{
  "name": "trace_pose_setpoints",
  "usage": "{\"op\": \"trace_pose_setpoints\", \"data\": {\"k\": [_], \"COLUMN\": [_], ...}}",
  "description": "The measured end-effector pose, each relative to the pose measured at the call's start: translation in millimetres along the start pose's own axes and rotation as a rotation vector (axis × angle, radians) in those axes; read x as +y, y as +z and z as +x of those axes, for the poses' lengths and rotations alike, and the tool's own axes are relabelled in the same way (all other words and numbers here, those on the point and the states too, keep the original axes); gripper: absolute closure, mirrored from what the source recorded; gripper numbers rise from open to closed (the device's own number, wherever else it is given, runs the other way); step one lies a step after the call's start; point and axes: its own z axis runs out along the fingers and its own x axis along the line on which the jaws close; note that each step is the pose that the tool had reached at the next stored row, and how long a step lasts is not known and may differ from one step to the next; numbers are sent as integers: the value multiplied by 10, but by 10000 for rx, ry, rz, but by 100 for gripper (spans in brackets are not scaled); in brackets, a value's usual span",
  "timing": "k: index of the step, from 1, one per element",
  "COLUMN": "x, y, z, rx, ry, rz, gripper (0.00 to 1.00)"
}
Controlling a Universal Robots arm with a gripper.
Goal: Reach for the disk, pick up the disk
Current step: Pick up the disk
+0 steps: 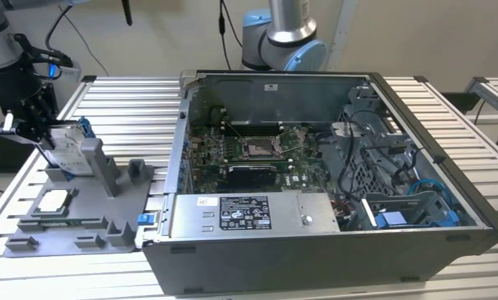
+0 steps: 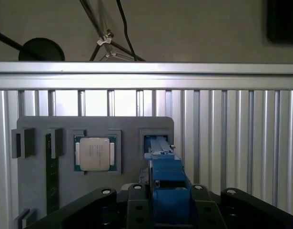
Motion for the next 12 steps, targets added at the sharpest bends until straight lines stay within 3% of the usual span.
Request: {"op": "trace_pose_setpoints", "data": {"k": [6,9,12], "x": [0,0,0], "y": [0,-1,-1], "z": [0,0,-1], "rx": [-13,81,36], "ry": [-1,2,-1], "rz": [-1,2,-1], "gripper": [100,100,100]}}
